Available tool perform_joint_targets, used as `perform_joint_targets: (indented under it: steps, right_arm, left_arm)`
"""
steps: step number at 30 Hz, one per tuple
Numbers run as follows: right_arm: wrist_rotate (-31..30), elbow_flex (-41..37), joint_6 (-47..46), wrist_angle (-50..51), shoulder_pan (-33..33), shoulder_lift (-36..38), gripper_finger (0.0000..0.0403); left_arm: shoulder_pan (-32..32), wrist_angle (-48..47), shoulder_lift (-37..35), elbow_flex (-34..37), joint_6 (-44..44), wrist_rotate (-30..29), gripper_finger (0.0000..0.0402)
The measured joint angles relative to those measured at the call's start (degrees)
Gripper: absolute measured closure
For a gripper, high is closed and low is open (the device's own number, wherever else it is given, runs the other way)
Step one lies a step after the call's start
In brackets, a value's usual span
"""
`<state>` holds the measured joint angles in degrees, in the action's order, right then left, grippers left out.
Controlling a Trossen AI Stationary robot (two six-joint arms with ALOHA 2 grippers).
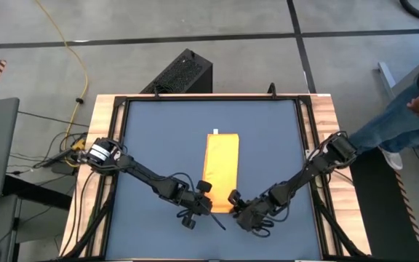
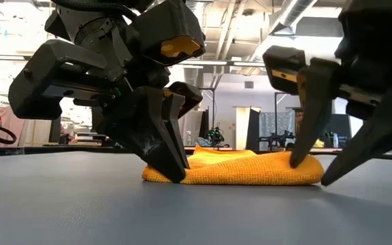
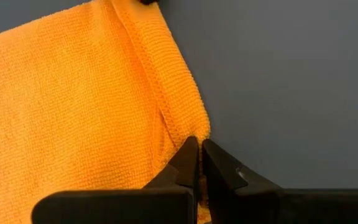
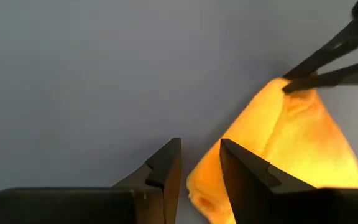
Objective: Roll towel into tight, uniform cylinder
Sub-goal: Roll the orange towel
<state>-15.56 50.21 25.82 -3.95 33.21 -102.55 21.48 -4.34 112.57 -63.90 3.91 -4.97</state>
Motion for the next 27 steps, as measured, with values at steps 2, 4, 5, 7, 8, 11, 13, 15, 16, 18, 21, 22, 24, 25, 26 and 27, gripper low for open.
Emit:
perform_joint_targets:
  steps: [2, 4, 5, 7, 8, 11, 13, 15, 16, 18, 21, 22, 24, 25, 26, 27]
  right_arm:
    - [-0.2, 0.6, 0.2, 0.5, 0.0, 0.0, 0.0266]
    - [-1.0, 0.9, 0.2, 0.5, 0.0, 0.2, 0.0266]
    - [-1.2, 0.9, 0.2, 0.7, 0.1, 0.2, 0.0266]
    - [-1.7, 0.9, 0.2, 1.6, 0.1, 0.2, 0.0266]
    - [-1.8, 1.0, 0.2, 2.5, 0.1, 0.2, 0.0266]
    - [-2.5, 0.9, -0.3, 5.7, 0.1, 0.2, 0.0266]
    - [-2.7, 1.0, -1.5, 6.4, 0.1, 0.3, 0.0266]
    - [-2.7, 1.0, -3.1, 6.8, 0.1, 0.3, 0.0266]
    - [-2.7, 1.0, -3.6, 6.8, 0.0, 0.2, 0.0266]
    - [-2.7, 1.0, -4.5, 6.8, -0.3, 0.2, 0.0267]
    - [-2.6, 1.0, -7.3, 6.9, -1.3, 0.2, 0.0274]
    - [-2.5, 1.0, -8.4, 7.0, -1.7, 0.2, 0.0279]
    - [-2.3, 1.0, -10.9, 7.0, -2.4, 0.2, 0.0294]
    - [-2.1, 1.0, -12.3, 7.0, -2.7, 0.2, 0.0305]
    - [-1.9, 1.0, -13.8, 7.2, -3.0, 0.2, 0.0317]
    - [-1.3, 1.0, -15.6, 7.4, -3.1, 0.2, 0.0330]
  left_arm:
    - [0.0, -0.1, 0.0, 0.0, 0.1, 0.0, 0.0401]
    - [0.0, -0.3, 0.0, 0.0, 0.1, 0.2, 0.0401]
    - [0.0, -0.2, 0.0, 0.0, 0.1, 0.3, 0.0401]
    - [0.0, -0.2, 0.0, 0.0, 0.2, 0.6, 0.0401]
    - [-0.1, -0.1, 0.0, 0.0, 0.3, 0.6, 0.0401]
    - [-0.1, -0.2, 0.0, 0.0, 0.3, 0.7, 0.0401]
    - [-0.1, -0.2, 0.0, 0.0, 0.3, 0.9, 0.0401]
    - [-0.1, -0.2, 0.0, 0.0, 0.3, 1.1, 0.0401]
    - [-0.1, -0.2, 0.0, 0.0, 0.3, 1.1, 0.0401]
    - [-0.1, -0.1, 0.0, 0.0, 0.3, 1.1, 0.0401]
    - [-0.1, -0.1, 0.0, 0.0, 0.3, 1.1, 0.0401]
    - [-0.1, -0.1, 0.0, 0.0, 0.4, 1.1, 0.0401]
    - [-0.1, -0.1, 0.0, 0.0, 0.4, 1.1, 0.0401]
    - [-0.1, -0.1, 0.0, 0.0, 0.3, 1.1, 0.0401]
    - [-0.1, -0.1, 0.0, 0.0, 0.4, 1.2, 0.0401]
    - [-0.1, -0.1, 0.0, 0.0, 0.4, 1.1, 0.0401]
